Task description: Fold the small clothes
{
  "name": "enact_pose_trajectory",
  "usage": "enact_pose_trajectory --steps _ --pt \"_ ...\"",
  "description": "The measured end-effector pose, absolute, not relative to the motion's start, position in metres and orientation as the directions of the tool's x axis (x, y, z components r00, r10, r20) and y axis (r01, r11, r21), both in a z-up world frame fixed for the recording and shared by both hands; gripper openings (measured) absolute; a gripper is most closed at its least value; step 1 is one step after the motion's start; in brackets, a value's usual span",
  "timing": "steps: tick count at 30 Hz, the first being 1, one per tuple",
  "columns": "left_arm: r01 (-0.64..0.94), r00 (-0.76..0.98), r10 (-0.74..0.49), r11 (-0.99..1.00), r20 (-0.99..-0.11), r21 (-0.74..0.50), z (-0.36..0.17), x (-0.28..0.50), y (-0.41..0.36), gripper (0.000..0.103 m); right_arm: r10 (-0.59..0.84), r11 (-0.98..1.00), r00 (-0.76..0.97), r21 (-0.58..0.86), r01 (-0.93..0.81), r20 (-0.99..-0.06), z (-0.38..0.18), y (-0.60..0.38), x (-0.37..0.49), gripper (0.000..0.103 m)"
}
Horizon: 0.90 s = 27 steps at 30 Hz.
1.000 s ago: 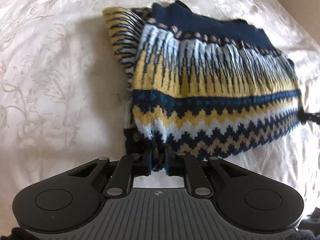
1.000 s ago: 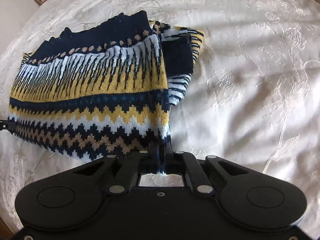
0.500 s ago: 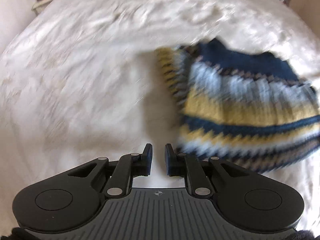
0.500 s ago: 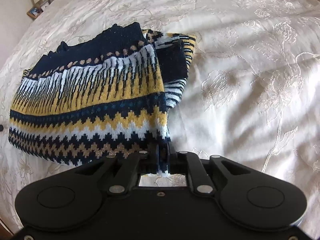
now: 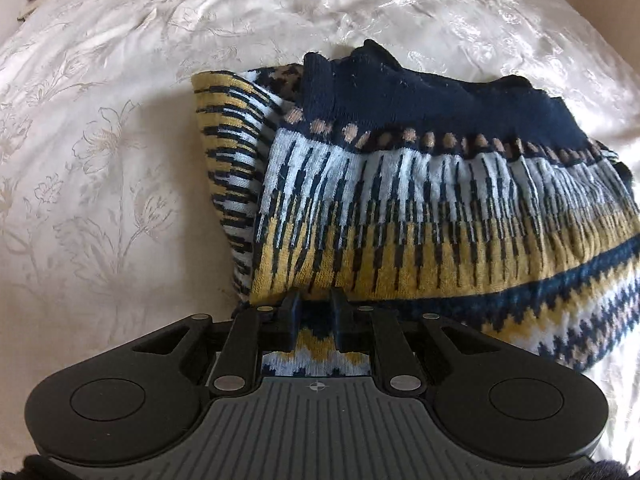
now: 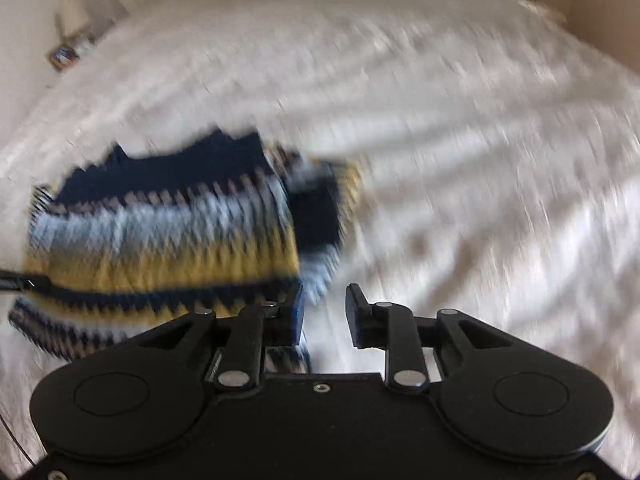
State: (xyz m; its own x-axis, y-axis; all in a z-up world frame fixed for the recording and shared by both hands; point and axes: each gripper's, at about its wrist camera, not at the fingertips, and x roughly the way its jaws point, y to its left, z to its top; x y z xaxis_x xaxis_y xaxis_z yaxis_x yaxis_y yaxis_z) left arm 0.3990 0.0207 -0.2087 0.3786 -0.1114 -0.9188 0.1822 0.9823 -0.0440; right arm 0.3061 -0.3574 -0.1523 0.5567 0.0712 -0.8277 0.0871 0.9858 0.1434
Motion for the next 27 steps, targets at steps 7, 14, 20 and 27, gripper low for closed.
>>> enact_pose_trajectory --steps 7,14,20,27 --pt "0.154 0.384 -0.123 0.986 -0.915 -0.068 -0.21 0.396 0.024 0.016 0.133 0.989 0.533 0.15 -0.012 -0.835 -0.174 -0.34 0.372 0.044" --pt "0.128 0.363 -0.114 0.989 -0.925 -0.072 -0.211 0.401 0.026 0.017 0.146 0.989 0.458 0.138 -0.051 -0.877 -0.196 -0.328 0.399 0.021" --pt "0.12 0.363 -0.094 0.991 -0.927 -0.054 -0.212 0.402 0.021 0.017 0.078 0.995 0.447 0.038 -0.096 -0.891 -0.195 -0.321 0.403 0.012" --pt "0.125 0.367 -0.096 0.991 -0.925 -0.053 -0.213 0.402 0.022 0.018 0.026 0.999 0.418 0.043 0.031 -0.908 -0.204 -0.35 0.401 0.01"
